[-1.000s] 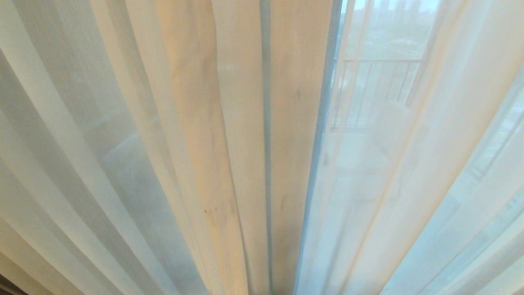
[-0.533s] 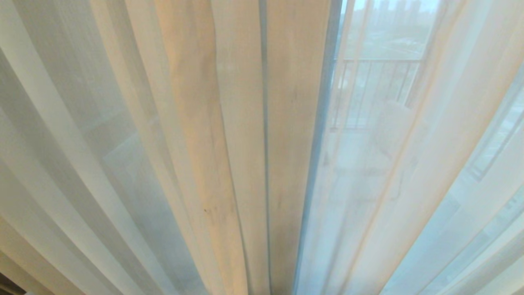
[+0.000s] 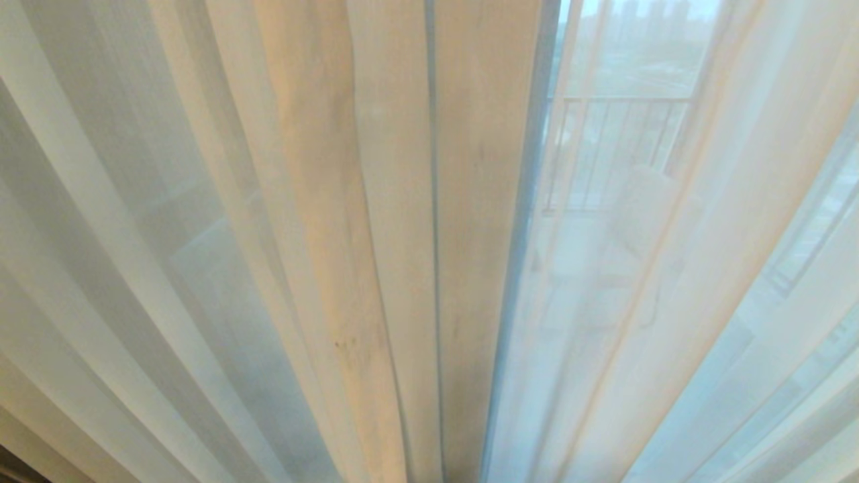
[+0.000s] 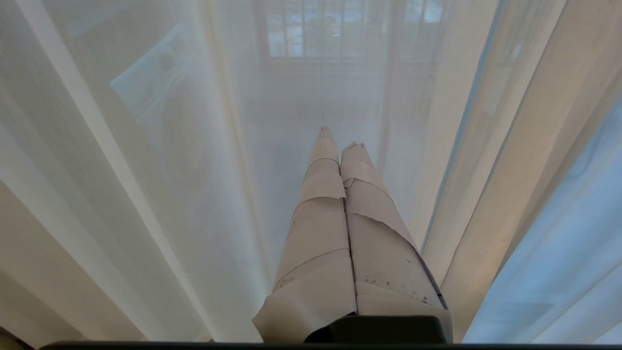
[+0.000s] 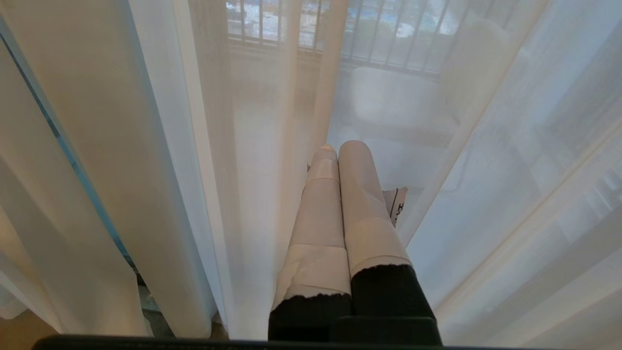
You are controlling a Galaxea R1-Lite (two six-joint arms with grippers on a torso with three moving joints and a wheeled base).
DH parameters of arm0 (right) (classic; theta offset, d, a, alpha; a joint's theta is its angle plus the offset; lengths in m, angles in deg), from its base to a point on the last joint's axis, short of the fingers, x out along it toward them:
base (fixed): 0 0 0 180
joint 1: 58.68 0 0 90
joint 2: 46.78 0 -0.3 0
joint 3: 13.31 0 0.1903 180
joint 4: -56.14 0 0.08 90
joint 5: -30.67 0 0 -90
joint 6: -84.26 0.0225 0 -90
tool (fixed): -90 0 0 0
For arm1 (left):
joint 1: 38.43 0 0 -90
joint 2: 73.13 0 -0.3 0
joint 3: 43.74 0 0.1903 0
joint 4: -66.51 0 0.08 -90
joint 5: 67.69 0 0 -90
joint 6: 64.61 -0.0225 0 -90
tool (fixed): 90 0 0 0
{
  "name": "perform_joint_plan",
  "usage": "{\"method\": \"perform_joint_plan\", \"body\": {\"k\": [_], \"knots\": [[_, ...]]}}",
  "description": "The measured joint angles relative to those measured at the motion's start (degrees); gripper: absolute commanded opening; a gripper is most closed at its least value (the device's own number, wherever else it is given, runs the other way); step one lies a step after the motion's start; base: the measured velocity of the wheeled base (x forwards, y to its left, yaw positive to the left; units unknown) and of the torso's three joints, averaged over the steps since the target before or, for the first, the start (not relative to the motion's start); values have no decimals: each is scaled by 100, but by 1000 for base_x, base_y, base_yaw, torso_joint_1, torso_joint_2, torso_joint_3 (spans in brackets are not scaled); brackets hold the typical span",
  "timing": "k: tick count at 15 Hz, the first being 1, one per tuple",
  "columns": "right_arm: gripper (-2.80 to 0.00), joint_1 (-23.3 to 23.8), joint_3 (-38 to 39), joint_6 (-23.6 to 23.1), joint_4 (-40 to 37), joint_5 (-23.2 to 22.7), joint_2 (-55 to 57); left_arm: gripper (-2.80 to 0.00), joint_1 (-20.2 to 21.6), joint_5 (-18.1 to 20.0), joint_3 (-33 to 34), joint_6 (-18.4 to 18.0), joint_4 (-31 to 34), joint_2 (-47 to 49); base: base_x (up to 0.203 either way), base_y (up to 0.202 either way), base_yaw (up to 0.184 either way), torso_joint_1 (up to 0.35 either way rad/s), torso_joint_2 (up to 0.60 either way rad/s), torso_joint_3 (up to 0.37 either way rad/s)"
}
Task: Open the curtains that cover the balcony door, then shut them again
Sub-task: Close the outer curtains on both sides
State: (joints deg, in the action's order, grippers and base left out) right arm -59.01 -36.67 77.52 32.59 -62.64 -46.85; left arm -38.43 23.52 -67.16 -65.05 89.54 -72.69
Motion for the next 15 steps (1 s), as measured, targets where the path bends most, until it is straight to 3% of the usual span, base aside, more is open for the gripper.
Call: {"method": "perform_joint_plan", "body": {"k": [15], "knots": [[-280,2,0,2,2,2,0,-280,0,9,5,0,0,-30,0,0,0,0,0,0]]}}
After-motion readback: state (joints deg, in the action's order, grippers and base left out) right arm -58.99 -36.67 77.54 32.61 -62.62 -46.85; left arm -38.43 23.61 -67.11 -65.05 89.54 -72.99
